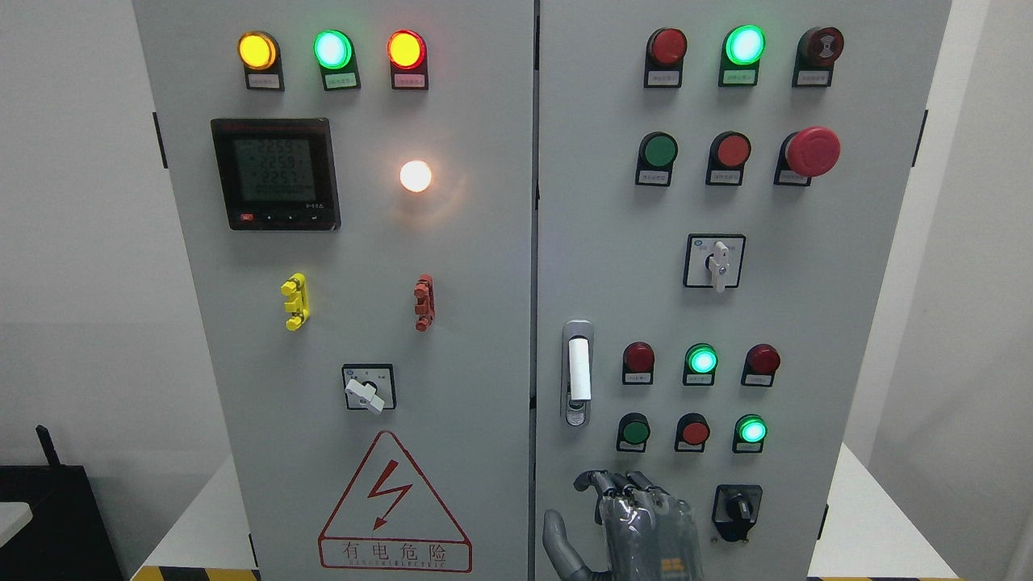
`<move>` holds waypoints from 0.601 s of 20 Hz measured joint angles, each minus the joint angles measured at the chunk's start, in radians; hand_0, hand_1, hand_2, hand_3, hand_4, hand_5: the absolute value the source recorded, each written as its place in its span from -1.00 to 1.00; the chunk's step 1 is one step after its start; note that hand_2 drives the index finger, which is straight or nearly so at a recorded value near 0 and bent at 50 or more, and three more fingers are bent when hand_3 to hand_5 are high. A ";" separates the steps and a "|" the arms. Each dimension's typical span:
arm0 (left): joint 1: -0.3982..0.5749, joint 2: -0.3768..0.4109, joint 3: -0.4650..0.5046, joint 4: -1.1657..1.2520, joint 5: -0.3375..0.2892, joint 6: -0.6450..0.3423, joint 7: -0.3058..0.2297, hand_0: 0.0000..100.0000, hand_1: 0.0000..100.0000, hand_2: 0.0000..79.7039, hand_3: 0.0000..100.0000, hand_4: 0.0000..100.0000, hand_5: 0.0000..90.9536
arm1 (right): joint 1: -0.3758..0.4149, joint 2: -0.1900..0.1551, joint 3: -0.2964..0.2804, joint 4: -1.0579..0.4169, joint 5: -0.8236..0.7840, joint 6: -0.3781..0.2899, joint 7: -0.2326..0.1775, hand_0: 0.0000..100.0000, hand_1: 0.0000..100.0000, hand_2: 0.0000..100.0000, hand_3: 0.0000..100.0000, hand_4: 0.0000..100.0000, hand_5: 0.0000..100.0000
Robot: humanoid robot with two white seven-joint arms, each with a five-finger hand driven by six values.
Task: Release door handle
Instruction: 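Lift the right hand up alongside the silver handle lever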
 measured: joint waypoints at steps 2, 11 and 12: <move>0.000 0.000 0.000 0.000 0.000 0.000 0.000 -0.76 -0.22 -1.00 -1.00 -1.00 -1.00 | -0.002 0.001 0.000 -0.003 -0.002 -0.005 -0.002 -0.21 -0.79 0.68 0.98 0.74 0.93; 0.000 0.000 0.000 0.000 0.000 0.000 0.000 -0.76 -0.22 -1.00 -1.00 -1.00 -1.00 | -0.037 0.003 -0.010 -0.016 -0.005 -0.012 -0.020 -0.56 -0.01 0.70 1.00 0.75 0.94; 0.000 0.000 0.000 0.000 0.000 0.000 0.000 -0.76 -0.22 -1.00 -1.00 -1.00 -1.00 | -0.046 0.003 -0.012 -0.017 -0.005 -0.014 -0.030 -0.56 0.05 0.69 0.99 0.75 0.94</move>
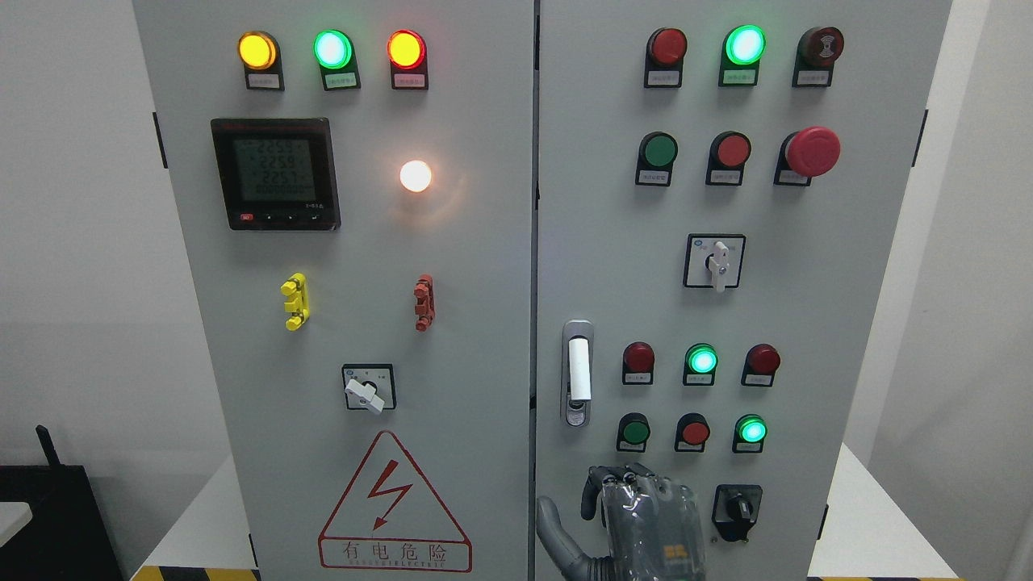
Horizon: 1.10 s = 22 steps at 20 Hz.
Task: Release door handle
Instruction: 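Lift the right hand up alongside the silver handle lever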
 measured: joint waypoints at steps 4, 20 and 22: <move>0.000 0.000 0.000 0.000 0.000 0.000 0.000 -0.76 -0.22 -1.00 -1.00 -1.00 -1.00 | -0.033 0.001 -0.004 -0.003 0.003 -0.007 -0.026 -0.58 0.25 0.66 0.98 0.76 0.94; 0.000 0.000 0.000 0.000 0.000 0.000 0.000 -0.76 -0.22 -1.00 -1.00 -1.00 -1.00 | -0.130 0.002 -0.017 0.028 0.005 -0.007 -0.032 -0.54 0.25 0.62 0.95 0.76 0.94; 0.000 0.000 0.000 0.000 0.000 0.000 0.000 -0.76 -0.22 -1.00 -1.00 -1.00 -1.00 | -0.138 0.002 -0.020 0.035 0.004 -0.007 -0.030 -0.53 0.24 0.62 0.95 0.76 0.95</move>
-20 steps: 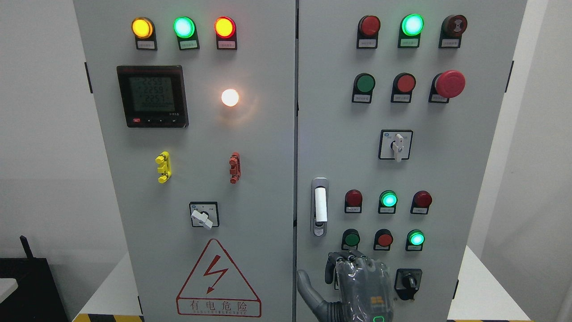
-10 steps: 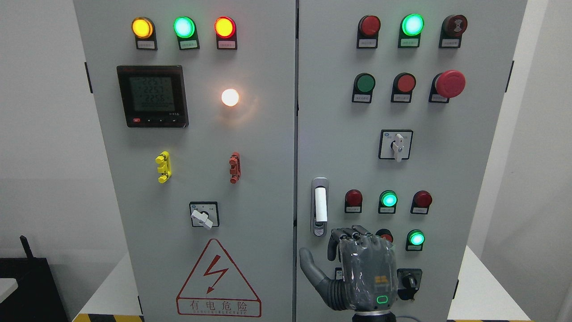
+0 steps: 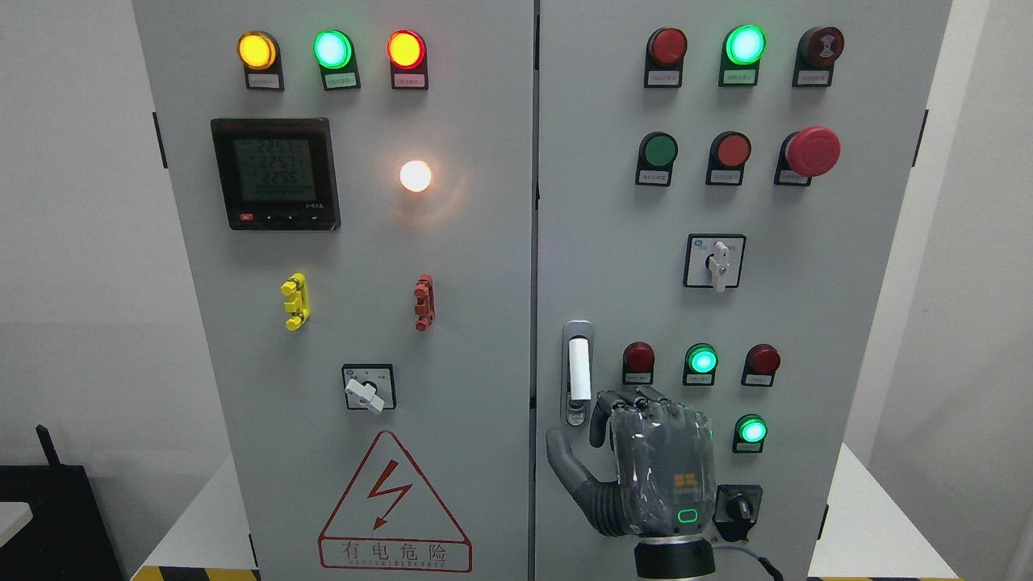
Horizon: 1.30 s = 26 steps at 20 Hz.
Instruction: Release door handle
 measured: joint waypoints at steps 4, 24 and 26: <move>0.000 0.000 0.000 0.000 0.000 0.000 0.000 -0.76 -0.22 -1.00 -1.00 -1.00 -1.00 | -0.019 0.001 -0.006 0.010 -0.002 0.000 0.004 -0.53 0.22 0.62 0.95 0.76 0.95; 0.000 0.000 0.000 0.000 0.000 0.000 0.000 -0.76 -0.22 -1.00 -1.00 -1.00 -1.00 | -0.059 0.003 -0.017 0.040 -0.007 -0.002 0.012 -0.49 0.16 0.62 0.95 0.75 0.95; 0.000 0.000 0.000 0.000 0.000 0.000 0.000 -0.76 -0.22 -1.00 -1.00 -1.00 -1.00 | -0.062 0.003 -0.017 0.042 -0.007 -0.002 0.015 -0.49 0.16 0.62 0.96 0.75 0.95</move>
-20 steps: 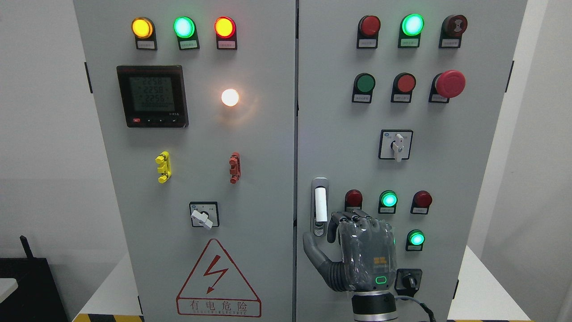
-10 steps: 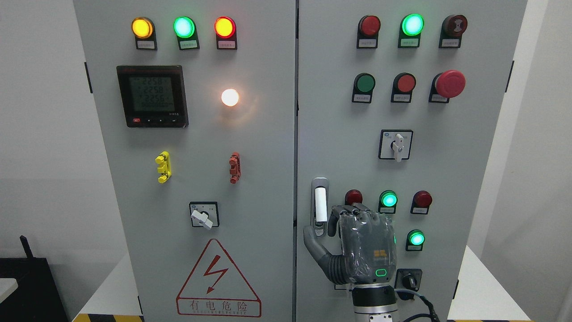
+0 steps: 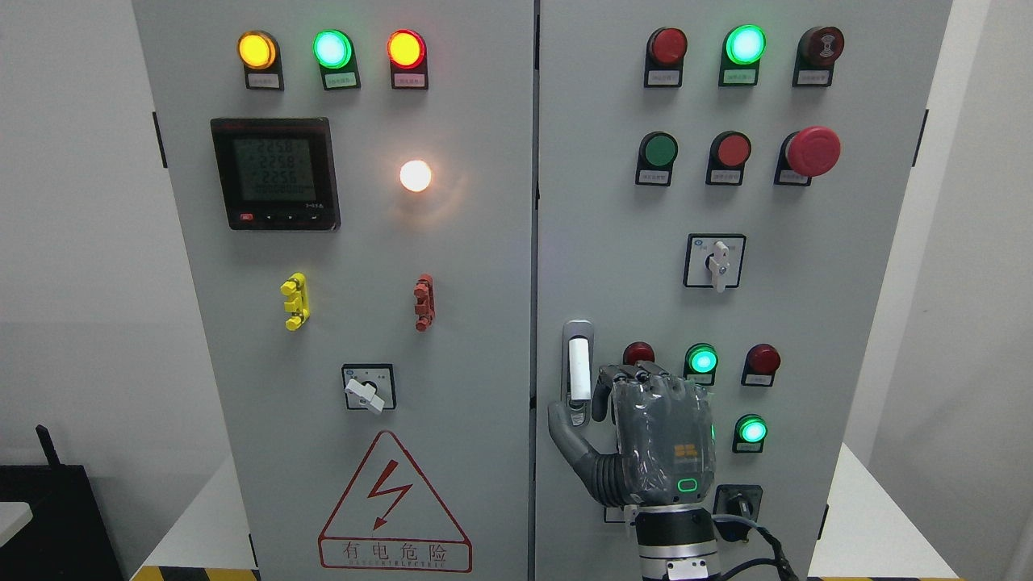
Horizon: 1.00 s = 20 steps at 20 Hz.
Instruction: Release door handle
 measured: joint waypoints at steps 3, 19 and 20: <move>0.000 0.000 0.000 0.000 0.000 0.000 0.000 -0.76 -0.22 -1.00 -1.00 -1.00 -1.00 | -0.004 0.000 -0.001 0.004 0.000 0.000 0.001 -0.48 0.16 0.63 0.96 0.76 0.95; 0.000 0.000 0.000 0.000 0.000 0.000 0.000 -0.76 -0.22 -1.00 -1.00 -1.00 -1.00 | -0.003 0.004 -0.010 0.013 -0.001 0.006 -0.004 -0.38 0.13 0.67 1.00 0.76 0.95; 0.000 0.000 0.000 0.000 0.000 0.000 0.000 -0.76 -0.22 -1.00 -1.00 -1.00 -1.00 | -0.003 0.004 -0.010 0.013 -0.001 0.006 -0.005 -0.37 0.13 0.67 1.00 0.76 0.95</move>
